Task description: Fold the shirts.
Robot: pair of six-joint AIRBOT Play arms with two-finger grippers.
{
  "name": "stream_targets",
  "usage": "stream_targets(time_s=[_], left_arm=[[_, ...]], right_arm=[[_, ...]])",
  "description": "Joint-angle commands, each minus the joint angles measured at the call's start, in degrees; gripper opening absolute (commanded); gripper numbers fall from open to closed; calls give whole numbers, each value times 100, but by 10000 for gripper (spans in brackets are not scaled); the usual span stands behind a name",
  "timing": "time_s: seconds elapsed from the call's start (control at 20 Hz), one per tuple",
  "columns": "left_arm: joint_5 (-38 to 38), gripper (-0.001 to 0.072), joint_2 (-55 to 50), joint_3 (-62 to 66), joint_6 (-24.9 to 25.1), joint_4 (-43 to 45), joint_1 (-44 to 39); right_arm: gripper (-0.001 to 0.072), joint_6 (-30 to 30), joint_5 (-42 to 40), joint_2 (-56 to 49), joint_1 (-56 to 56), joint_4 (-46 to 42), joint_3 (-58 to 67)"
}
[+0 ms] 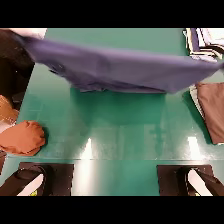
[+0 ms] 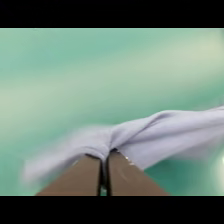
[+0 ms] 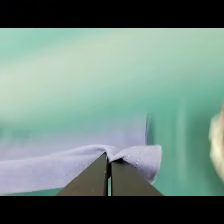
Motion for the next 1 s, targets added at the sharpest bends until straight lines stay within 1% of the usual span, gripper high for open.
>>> stream_targets(time_s=[0.0, 0.1, 0.3, 0.45, 0.55, 0.65, 0.8, 0.9, 0.95], left_arm=[[-103, 21, 105, 2050, -160, 212, 4], [83, 21, 153, 2649, -175, 199, 4], [400, 20, 177, 3084, -269, -85, 4], [225, 20, 52, 2966, -262, -109, 4], [66, 21, 50, 2295, -264, -111, 4], [-103, 21, 31, 1211, -262, -109, 4], [-422, 22, -343, -164, -251, -79, 4], [-413, 22, -802, -846, -85, -15, 7], [-289, 22, -1097, -1113, -83, 24, 7]], right_arm=[[13, -9, 103, 352, -4, -35, 1521], [12, -4, 160, 470, -4, -271, 2079], [12, 66, 697, 468, -4, -1023, 3014], [11, 133, 1486, -68, -4, -1062, 3836], [11, 195, 1954, -529, -2, -1014, 4100], [11, 214, 2197, -946, 4, -1008, 3827], [11, 212, 2459, -1582, 13, -1012, 2859], [11, 208, 2483, -2057, 223, -1058, 2179], [11, 203, 2411, -2312, 356, -1080, 1840]])
